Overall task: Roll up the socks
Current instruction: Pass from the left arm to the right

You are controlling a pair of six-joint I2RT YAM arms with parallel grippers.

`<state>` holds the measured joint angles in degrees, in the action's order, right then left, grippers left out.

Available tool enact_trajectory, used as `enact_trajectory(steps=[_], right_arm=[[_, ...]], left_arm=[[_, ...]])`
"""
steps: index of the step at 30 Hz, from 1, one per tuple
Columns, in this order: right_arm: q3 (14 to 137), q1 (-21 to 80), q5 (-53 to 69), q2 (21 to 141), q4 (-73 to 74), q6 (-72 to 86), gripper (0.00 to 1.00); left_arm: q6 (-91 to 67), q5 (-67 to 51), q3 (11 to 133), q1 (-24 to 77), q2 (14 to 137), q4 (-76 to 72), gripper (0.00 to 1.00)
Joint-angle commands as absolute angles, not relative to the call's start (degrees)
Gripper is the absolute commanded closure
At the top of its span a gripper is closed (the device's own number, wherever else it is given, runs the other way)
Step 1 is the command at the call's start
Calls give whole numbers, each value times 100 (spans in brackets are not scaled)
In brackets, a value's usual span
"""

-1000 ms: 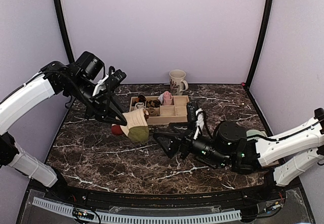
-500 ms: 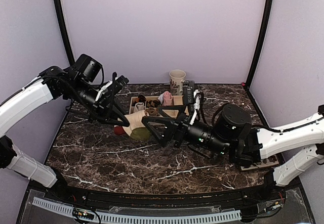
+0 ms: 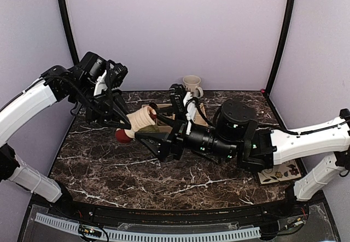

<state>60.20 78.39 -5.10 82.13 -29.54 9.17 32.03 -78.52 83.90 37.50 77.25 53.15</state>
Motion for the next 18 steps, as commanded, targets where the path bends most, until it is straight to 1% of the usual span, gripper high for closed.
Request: enact_trajectory(steps=[1, 2, 7, 9, 12, 15, 16, 17, 18], right_arm=[[6072, 7884, -70, 7996, -3260, -30, 19], [6149, 7877, 9, 8014, -3235, -128, 23], [6806, 7873, 538, 8228, -2777, -272, 29], [6894, 7870, 582, 8267, -2762, -289, 35], [6808, 7866, 638, 8247, -2954, -314, 40], [6776, 7794, 905, 8218, -3050, -359, 52], [6777, 7747, 987, 8218, -3031, -335, 54], [6772, 7694, 1045, 8210, -3013, -296, 54], [6745, 7638, 1113, 8197, -3000, -242, 52]], left_arm=[[2748, -9292, 8603, 3727, 7777, 5337, 100], [2563, -9529, 8573, 3727, 7786, 5098, 100], [1936, -9799, 8382, 3726, 7805, 4535, 100], [1797, -9889, 8309, 3722, 7795, 4374, 100], [1590, -10106, 8255, 3722, 7812, 4187, 100], [1322, -10365, 8196, 3727, 7821, 3936, 100], [1292, -10375, 8212, 3727, 7831, 3932, 100], [1292, -10378, 8228, 3727, 7831, 3943, 100], [1296, -10383, 8251, 3733, 7831, 3957, 100]])
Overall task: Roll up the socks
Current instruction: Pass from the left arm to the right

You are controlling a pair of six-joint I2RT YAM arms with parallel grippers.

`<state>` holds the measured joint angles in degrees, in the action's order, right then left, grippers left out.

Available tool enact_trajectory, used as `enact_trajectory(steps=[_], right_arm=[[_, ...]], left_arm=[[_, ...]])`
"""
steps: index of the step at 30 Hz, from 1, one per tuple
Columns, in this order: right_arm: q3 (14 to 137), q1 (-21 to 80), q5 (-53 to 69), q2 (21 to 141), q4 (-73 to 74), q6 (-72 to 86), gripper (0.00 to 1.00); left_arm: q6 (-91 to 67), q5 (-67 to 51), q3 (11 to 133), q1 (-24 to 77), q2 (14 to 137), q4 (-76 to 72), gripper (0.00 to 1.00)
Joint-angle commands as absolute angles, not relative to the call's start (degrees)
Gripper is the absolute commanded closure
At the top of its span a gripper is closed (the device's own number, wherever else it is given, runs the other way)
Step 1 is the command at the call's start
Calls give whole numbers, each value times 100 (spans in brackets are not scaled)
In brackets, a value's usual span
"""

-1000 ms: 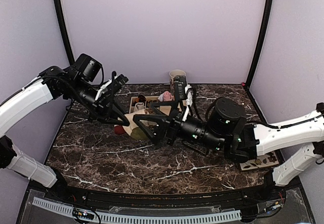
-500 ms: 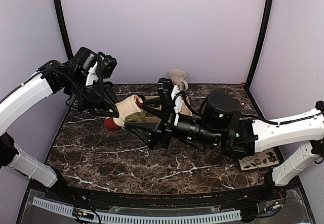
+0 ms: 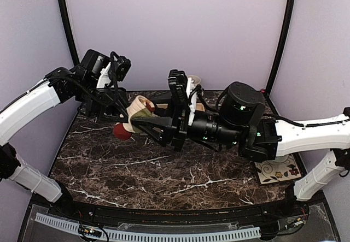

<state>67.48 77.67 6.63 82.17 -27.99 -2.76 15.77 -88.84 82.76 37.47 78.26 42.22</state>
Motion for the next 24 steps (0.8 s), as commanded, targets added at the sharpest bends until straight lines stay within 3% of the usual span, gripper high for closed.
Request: enact_trajectory(steps=[1, 8, 14, 18, 24], right_arm=[[6704, 7584, 1141, 8184, -2994, -189, 50], [6329, 7393, 1275, 8212, -3275, 184, 36], [6768, 7392, 1392, 8550, -3280, 174, 46], [6558, 7314, 1380, 8464, -3725, 251, 46], [6802, 7167, 1657, 8533, -3667, 205, 32]], left_arm=[[1296, -10381, 8276, 3735, 7831, 3964, 100], [1292, -10382, 8459, 3735, 7816, 4061, 100], [1305, -10382, 8473, 3731, 7810, 4126, 100], [1354, -10386, 8439, 3735, 7761, 4212, 100], [1490, -10391, 8442, 3784, 7747, 4403, 100]])
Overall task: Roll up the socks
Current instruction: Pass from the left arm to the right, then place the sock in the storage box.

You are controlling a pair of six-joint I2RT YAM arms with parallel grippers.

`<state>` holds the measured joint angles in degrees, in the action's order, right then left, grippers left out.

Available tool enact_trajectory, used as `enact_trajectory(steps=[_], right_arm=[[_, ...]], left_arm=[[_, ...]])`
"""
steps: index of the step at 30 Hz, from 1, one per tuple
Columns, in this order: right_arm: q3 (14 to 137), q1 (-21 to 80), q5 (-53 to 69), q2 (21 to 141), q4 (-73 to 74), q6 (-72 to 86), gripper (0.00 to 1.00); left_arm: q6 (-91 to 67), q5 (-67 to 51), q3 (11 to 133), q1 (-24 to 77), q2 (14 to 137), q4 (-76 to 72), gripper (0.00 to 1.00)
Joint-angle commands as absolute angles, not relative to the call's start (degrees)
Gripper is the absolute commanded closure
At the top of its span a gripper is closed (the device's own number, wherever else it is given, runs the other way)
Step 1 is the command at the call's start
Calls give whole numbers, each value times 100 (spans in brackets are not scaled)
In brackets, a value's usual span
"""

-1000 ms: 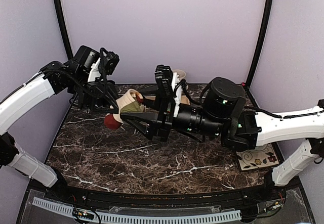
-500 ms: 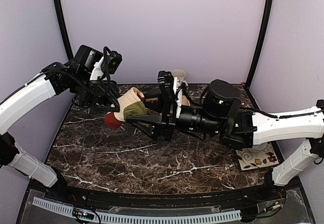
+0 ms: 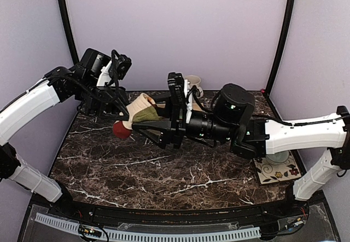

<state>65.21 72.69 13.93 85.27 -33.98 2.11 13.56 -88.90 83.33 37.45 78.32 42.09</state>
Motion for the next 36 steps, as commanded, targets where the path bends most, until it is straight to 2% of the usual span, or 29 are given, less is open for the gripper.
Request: enact_trajectory(steps=[1, 4, 7, 14, 19, 20, 22, 23, 24, 26, 27, 29, 32, 36], right_arm=[[6943, 7161, 1796, 8594, -3531, 169, 32], [7302, 7133, 2239, 8826, -3193, 148, 38], [7433, 7113, 2525, 8981, -3161, 223, 51], [7373, 6998, 2887, 8976, -3378, 504, 100], [7393, 6954, 2767, 8965, -3153, 688, 100], [7381, 6949, 2593, 8938, -3009, 674, 100], [7171, 6919, 2018, 8785, -2718, 600, 100], [6972, 6870, 1602, 8668, -2602, 578, 100], [6789, 6792, 1168, 8532, -2451, 557, 100], [6457, 6540, 176, 8346, -2023, 591, 100], [6376, 6321, -87, 8303, -1761, 601, 100], [6321, 5974, -660, 8339, -1284, 581, 100], [6487, 5467, -1003, 8756, -979, 392, 100], [7345, 4713, -992, 9791, -602, 203, 100]], left_arm=[[1479, -10390, 8471, 3795, 7756, 4415, 100], [1476, -10393, 8594, 3827, 7785, 4484, 100], [1463, -10391, 8676, 3838, 7819, 4552, 100], [1347, -10398, 8762, 3884, 7822, 4544, 100], [965, -10390, 8893, 3877, 7862, 4213, 100], [574, -10386, 8794, 3862, 7849, 3794, 90], [-852, -10192, 8333, 3673, 7765, 2262, 53], [-2051, -10069, 7892, 3455, 7677, 1049, 29], [-3596, -9999, 7364, 3088, 7571, -877, 5], [-6418, -10115, 6470, 2378, 7647, -4894, 1], [-7104, -10317, 6408, 2033, 7962, -5925, 1], [-8148, -10388, 6390, 1260, 8500, -6840, 1], [-10532, -10411, 6599, 121, 9400, -9804, 1], [-10707, -10406, 6730, -508, 9926, -9950, 1]])
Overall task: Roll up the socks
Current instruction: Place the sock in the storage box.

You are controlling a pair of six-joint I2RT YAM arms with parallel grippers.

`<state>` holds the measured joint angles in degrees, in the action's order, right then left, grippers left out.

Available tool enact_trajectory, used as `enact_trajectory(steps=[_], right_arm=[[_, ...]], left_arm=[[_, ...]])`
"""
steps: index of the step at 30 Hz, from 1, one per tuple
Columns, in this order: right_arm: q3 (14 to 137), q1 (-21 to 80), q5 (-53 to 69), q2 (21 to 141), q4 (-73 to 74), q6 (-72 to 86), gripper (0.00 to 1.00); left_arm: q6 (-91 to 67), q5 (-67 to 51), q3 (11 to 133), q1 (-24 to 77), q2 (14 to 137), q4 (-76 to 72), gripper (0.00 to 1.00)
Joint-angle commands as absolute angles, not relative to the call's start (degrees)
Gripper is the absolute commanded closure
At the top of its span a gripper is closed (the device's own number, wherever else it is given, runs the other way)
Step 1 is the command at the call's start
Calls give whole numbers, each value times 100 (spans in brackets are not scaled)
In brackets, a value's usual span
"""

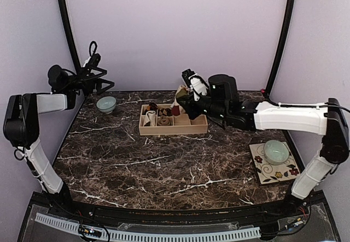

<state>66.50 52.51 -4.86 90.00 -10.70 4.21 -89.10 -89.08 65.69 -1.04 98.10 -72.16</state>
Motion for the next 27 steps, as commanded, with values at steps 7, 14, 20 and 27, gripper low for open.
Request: enact_trajectory(steps=[7, 14, 20, 27], right_arm=[[8813, 4201, -584, 11320, -42, -112, 100], [9784, 4071, -303, 12258, 474, -339, 100], [9434, 4069, 73, 12145, 409, -199, 100], [8700, 4075, 222, 11875, 155, -30, 100]], left_arm=[[-10856, -10390, 7247, -421, 9618, -9949, 1], [-10978, -10384, 6207, -402, 9596, -9958, 1], [-10918, -10303, 5872, -386, 9416, -9958, 1], [-11218, -10394, 6075, 110, 9755, -9949, 1]])
